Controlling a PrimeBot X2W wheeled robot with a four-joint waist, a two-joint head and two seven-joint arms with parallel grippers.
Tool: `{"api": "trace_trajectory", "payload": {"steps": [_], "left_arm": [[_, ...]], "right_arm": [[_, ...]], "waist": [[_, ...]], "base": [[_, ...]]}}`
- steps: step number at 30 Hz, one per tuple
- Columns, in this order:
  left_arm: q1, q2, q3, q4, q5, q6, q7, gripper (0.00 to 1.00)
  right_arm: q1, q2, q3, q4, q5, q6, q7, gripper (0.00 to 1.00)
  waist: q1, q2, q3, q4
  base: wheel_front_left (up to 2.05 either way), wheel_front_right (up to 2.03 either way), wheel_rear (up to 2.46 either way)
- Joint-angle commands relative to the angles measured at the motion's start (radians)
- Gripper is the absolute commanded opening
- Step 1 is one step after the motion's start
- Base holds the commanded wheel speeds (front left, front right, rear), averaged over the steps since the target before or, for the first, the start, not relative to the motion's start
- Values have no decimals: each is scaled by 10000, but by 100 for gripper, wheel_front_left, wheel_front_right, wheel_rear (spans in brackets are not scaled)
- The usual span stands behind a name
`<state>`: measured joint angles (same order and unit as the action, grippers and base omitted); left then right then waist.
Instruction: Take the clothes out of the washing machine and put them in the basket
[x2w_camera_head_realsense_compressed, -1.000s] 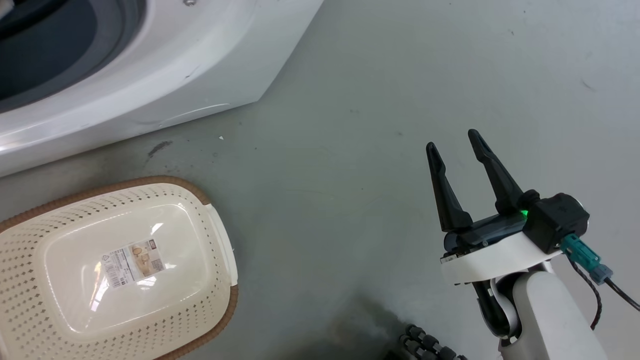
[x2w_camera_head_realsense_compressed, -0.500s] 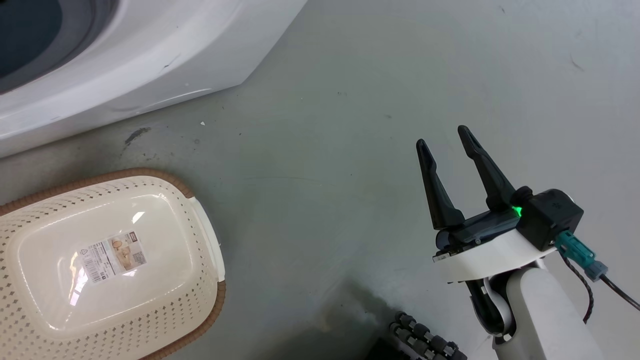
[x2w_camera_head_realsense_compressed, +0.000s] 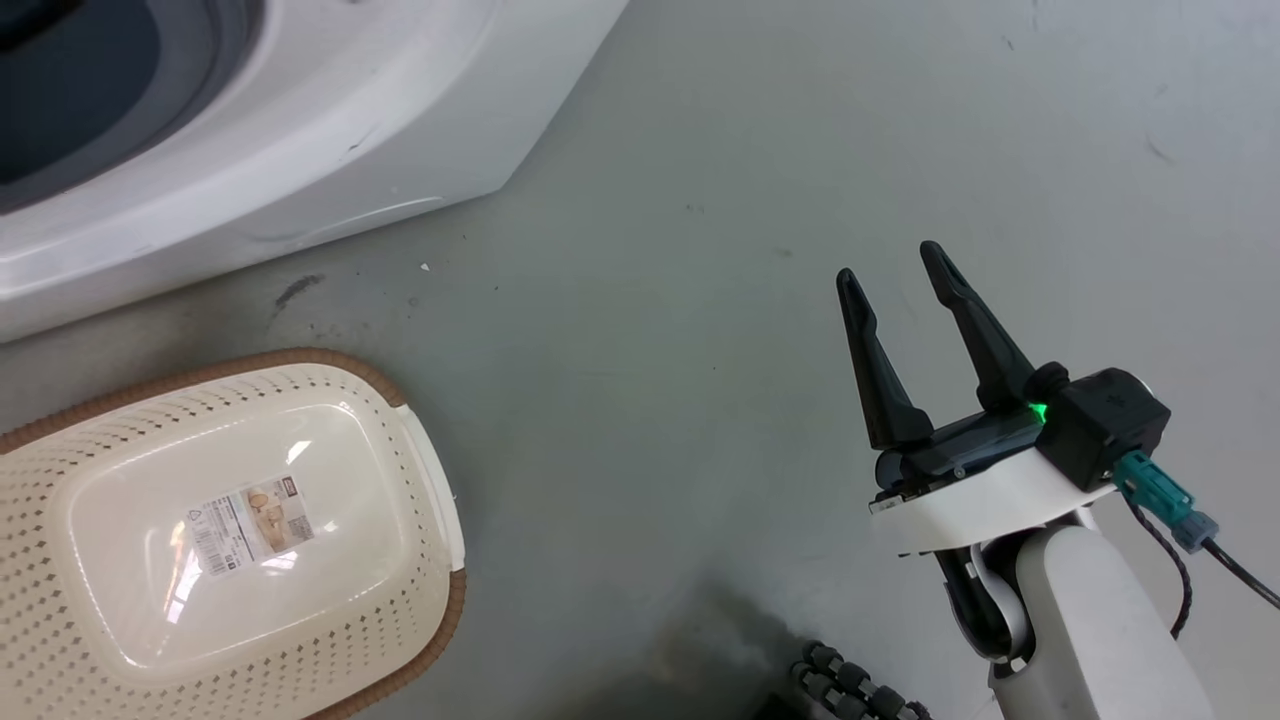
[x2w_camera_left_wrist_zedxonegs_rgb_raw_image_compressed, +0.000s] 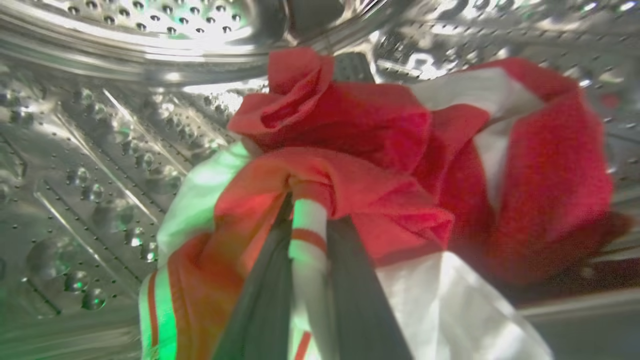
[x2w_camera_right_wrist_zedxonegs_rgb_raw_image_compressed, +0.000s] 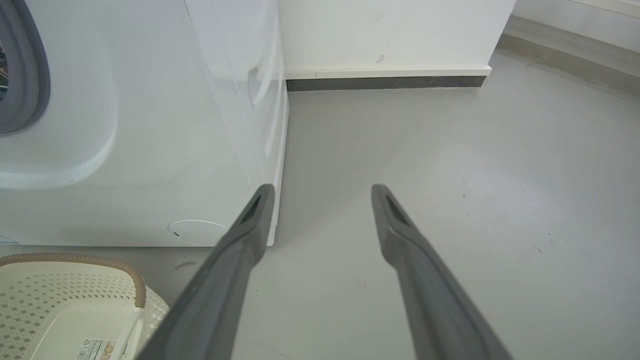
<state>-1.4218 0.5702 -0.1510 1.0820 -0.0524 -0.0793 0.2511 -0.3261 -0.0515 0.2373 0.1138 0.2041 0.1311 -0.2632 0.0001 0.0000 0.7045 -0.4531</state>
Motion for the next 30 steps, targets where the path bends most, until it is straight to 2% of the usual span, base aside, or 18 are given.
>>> {"api": "trace_trajectory", "payload": {"steps": [1, 6, 13, 20, 23, 30], "left_arm": [[339, -117, 56, -141, -116, 115, -519, 0], [1259, -327, 129, -412, -321, 360, -2358, 0], [2756, -797, 482, -472, -785, 926, -4749, 0], [3997, -1287, 799, -1253, -1194, 1105, -5170, 0], [4811, -1539, 974, -2196, -1302, 1168, -5178, 0], [6438, -2065, 1197, -3520, -1480, 989, -5185, 0]], "right_arm": [[-112, 24, -69, 16, -40, -7, -21, 100], [36, 22, -173, 81, -194, -7, -19, 100], [413, 21, -422, 233, -475, -7, -19, 100], [837, 19, -659, 425, -860, -7, -19, 100], [1069, 19, -739, 488, -1007, -8, -21, 100], [1525, 18, -833, 656, -1181, -7, -19, 100]], "waist": [[-1, 0, -191, 90], [-1, 0, -713, 240], [-1, 0, -1787, 607], [-1, 0, -2765, 1049], [-1, 0, -3234, 1298], [-1, 0, -4294, 1761]], "base": [[0, 0, 0], [0, 0, 0], [0, 0, 0], [0, 0, 0], [0, 0, 0], [0, 0, 0]]}}
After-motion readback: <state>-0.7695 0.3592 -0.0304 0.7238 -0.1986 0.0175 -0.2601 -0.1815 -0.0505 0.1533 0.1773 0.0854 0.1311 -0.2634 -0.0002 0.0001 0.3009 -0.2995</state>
